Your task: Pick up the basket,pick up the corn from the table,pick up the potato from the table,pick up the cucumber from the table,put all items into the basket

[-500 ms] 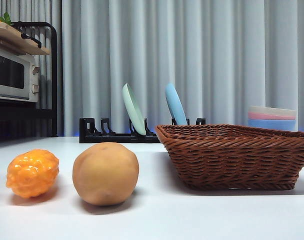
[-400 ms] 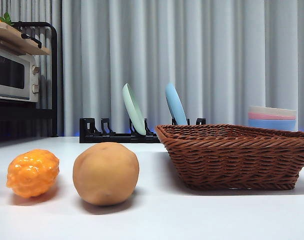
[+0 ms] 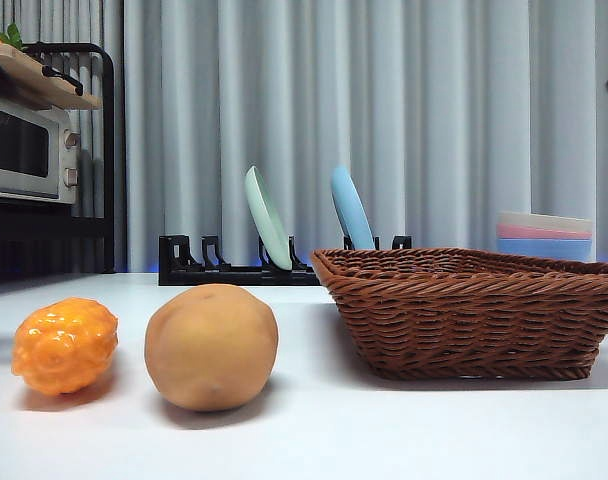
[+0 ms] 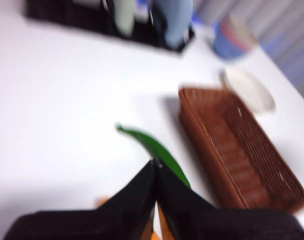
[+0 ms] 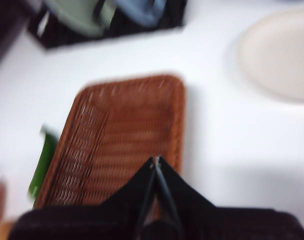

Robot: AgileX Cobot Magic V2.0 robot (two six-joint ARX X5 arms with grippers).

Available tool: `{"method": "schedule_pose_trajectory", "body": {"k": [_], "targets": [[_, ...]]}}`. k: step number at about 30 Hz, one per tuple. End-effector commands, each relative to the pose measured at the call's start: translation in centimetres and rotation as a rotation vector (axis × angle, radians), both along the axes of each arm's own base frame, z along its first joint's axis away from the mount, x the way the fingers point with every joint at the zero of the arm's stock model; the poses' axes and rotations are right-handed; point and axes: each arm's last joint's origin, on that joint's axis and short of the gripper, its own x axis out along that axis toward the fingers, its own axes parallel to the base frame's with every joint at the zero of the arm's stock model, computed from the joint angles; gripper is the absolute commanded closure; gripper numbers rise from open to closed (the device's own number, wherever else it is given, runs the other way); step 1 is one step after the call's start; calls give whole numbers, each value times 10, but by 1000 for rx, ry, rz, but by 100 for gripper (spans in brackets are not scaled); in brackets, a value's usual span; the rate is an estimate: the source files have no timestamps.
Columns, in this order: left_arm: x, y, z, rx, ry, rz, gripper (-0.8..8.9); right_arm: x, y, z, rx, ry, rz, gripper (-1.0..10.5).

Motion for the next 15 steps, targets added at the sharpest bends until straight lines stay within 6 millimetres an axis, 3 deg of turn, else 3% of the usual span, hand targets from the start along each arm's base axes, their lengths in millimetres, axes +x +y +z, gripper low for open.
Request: {"method": "schedule_pose_trajectory", "body": {"k": [1, 3, 6, 8, 15], "targets": [[10, -2, -7, -19, 50, -98, 812, 10, 2, -2, -46, 54, 99, 943], [16, -3, -11, -39, 83, -125, 797, 17, 3, -4, -56, 87, 118, 879], [20, -3, -14, -44, 105, -129, 601, 24, 3, -8, -56, 114, 118, 621], [20, -3, -14, -48, 107, -127, 510, 27, 3, -10, -59, 128, 115, 518], [22, -5, -12, -61, 87, -129, 499, 50, 5, -30, -57, 199, 114, 510]]}}
